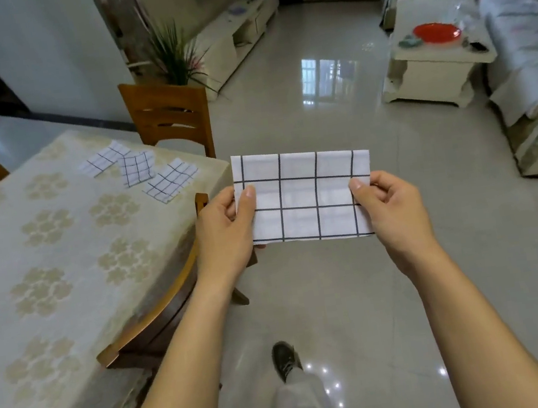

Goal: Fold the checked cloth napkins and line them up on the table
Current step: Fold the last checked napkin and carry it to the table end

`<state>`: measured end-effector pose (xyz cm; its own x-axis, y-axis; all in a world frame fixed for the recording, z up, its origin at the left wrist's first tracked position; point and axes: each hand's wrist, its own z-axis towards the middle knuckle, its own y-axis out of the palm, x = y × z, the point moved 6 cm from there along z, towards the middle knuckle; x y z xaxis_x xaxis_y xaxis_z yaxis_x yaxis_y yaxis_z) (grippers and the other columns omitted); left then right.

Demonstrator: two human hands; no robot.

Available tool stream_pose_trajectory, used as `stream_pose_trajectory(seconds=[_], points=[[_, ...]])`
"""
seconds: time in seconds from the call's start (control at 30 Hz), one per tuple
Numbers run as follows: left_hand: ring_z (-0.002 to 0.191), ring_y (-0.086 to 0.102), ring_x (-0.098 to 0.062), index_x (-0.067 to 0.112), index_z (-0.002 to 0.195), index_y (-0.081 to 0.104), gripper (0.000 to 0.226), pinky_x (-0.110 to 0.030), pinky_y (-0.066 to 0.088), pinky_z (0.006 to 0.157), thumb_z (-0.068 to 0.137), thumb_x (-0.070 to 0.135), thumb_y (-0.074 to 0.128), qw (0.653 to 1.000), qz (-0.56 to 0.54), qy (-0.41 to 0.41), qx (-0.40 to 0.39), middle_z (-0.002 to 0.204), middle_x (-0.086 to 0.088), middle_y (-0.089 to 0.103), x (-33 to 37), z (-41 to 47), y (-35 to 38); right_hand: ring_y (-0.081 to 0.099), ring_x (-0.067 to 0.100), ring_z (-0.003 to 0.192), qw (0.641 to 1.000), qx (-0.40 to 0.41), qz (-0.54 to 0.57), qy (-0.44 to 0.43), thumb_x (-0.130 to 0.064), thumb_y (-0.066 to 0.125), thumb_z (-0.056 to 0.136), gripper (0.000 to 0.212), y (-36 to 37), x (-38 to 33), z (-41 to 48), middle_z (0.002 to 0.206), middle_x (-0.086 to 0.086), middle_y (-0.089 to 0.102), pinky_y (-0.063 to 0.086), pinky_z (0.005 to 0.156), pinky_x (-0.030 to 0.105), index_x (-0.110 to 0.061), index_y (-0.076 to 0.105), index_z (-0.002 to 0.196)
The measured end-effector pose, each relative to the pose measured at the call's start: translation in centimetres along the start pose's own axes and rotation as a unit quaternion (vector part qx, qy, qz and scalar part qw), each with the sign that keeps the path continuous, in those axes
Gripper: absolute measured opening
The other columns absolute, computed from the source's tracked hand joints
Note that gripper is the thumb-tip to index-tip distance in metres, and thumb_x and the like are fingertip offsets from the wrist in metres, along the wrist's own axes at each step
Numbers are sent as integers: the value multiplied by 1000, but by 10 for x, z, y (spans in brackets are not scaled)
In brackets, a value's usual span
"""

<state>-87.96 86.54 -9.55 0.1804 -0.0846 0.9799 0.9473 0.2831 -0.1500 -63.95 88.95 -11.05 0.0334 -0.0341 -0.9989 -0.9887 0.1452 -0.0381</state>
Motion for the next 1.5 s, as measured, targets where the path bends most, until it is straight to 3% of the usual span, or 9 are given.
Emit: stream_pose_trajectory(seconds=[0.13,0.33,0.5,0.83,0.97,1.2,1.33,1.5], points=[[84,71,3,17,105,70,23,-12,52,60,106,29,51,1000,-28,5,9,86,13,76,-13,79,35,69,13,76,999,21,-29,-16,-20,60,101,17,4,-16,79,86,5,78,56,72,31,-5,67,100],[87,74,-9,18,102,70,20,-31,63,70,106,29,54,997,-71,14,-23,93,5,78,-10,204,78,65,11,79,997,59,-38,-37,-20,62,100,16,15,-42,192,85,4,74,55,75,30,-6,71,101],[81,75,-14,25,102,69,16,-34,60,52,105,31,54,998,-47,7,-36,90,4,77,-19,272,95,71,11,80,997,75,-16,-28,-18,63,99,11,34,-32,263,91,2,78,58,74,31,-15,73,99],[84,75,-7,38,112,64,13,-22,56,51,104,29,57,1000,-2,1,18,95,14,76,-38,428,123,75,17,89,999,-9,28,-25,-17,63,99,12,93,-19,455,95,0,79,62,79,36,-22,72,104],[89,75,-13,28,120,64,19,-24,56,49,104,33,56,998,27,-8,63,104,7,76,-41,500,141,76,19,92,997,-73,38,-16,-21,63,100,12,114,-27,548,97,1,79,61,85,46,-19,72,107],[90,76,-14,22,123,62,22,-27,60,53,105,31,52,993,36,0,113,104,4,76,-26,617,170,76,15,89,991,-123,31,-39,-23,63,100,15,144,-59,686,95,-2,79,63,78,39,-19,72,111],[91,76,-14,23,123,61,21,-22,58,52,105,30,52,991,23,-23,134,105,7,76,-51,671,172,75,16,91,989,-144,8,-36,-25,63,100,19,175,-46,746,99,-1,78,63,79,43,-19,72,116],[91,76,-17,16,123,63,24,-23,58,51,104,28,54,986,-17,-18,165,106,2,77,-86,759,162,74,12,92,984,-160,-31,-67,-28,62,100,20,235,-47,832,100,-3,77,63,76,37,-22,72,116]])
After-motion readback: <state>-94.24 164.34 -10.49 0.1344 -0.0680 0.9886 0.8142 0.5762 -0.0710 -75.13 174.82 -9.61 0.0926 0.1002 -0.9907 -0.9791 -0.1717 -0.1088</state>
